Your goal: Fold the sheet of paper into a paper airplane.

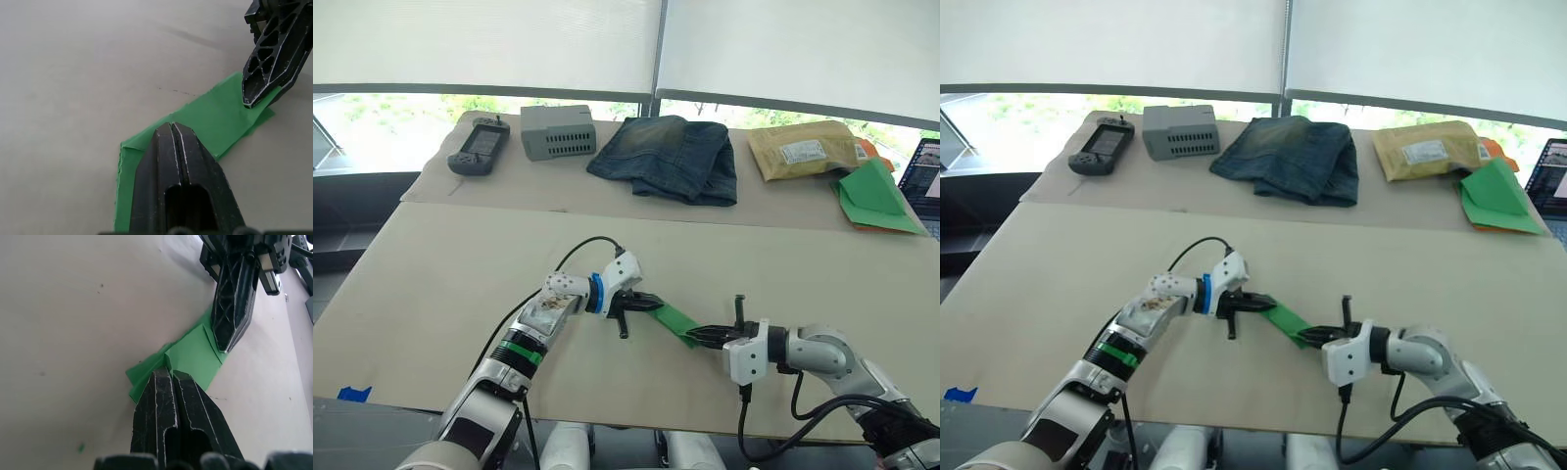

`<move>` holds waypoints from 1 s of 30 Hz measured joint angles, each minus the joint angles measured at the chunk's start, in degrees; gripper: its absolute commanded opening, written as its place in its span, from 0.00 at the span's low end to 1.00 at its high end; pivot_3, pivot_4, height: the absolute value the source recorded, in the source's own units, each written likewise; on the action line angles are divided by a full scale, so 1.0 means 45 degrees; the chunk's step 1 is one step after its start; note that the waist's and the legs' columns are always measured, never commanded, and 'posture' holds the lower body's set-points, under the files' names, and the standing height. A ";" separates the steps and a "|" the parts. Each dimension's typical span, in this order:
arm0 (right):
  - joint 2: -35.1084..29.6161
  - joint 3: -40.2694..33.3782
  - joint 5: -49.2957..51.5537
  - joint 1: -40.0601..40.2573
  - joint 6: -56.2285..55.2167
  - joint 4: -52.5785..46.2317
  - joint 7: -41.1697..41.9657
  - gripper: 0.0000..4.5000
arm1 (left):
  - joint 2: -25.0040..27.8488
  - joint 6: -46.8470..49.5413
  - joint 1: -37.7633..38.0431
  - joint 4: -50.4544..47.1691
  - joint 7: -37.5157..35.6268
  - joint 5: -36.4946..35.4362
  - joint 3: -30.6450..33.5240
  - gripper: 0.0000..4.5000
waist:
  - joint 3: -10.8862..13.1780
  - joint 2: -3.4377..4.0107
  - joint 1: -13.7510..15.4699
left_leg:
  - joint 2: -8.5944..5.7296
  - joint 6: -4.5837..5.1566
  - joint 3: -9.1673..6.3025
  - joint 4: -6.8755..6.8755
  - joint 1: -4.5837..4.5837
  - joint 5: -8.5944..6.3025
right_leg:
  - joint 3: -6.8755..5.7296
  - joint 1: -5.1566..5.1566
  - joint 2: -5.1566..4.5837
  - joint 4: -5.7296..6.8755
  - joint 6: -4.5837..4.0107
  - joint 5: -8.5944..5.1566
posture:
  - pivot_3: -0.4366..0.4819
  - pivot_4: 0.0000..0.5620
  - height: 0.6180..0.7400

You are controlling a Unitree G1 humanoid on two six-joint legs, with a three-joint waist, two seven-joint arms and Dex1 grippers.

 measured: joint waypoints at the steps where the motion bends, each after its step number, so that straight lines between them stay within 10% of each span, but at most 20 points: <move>1: -0.0135 -0.0003 0.0299 0.0171 0.0252 -0.0264 0.0142 0.07 | -0.0145 -0.0077 -0.0045 0.0126 0.0002 0.0062 -0.0018 0.00 | -0.0002 0.0004 0.0052 | -0.0003 0.0000 -0.0002 0.0002 0.0000 0.0000 | 0.0001 0.0005 -0.0001 -0.0002 0.0004 -0.0002 | 0.48 0.27 0.95; 12: -0.2020 -0.1555 0.2683 0.1441 0.1974 -0.2621 0.1212 0.88 | -0.0548 -0.0387 -0.0206 0.0754 0.0008 0.0384 -0.0024 0.00 | -0.0006 0.0011 0.0131 | -0.0007 0.0003 -0.0011 0.0012 0.0102 -0.0003 | 0.0010 0.0136 0.0005 -0.0030 0.0025 -0.0016 | 0.48 0.27 0.95; 24: 0.2925 -0.1936 0.6755 0.0649 1.4076 -0.5081 -0.2924 0.05 | -0.0735 -0.0330 -0.0057 0.0520 0.0092 0.0586 0.0019 0.00 | -0.0023 0.0040 0.0164 | -0.0003 0.0013 -0.0050 -0.0006 0.0064 -0.0009 | -0.0009 0.0155 0.0006 -0.0115 0.0025 -0.0006 | 0.48 0.27 0.95; 30: 0.4013 -0.1091 0.6334 0.0570 1.5262 -0.4924 -0.3503 0.01 | -0.0710 -0.0208 0.0132 0.0160 0.0127 0.0661 0.0056 0.00 | -0.0027 0.0047 0.0142 | -0.0008 0.0059 -0.0049 -0.0005 0.0052 -0.0037 | -0.0009 0.0151 0.0005 -0.0136 0.0037 -0.0003 | 0.48 0.27 0.95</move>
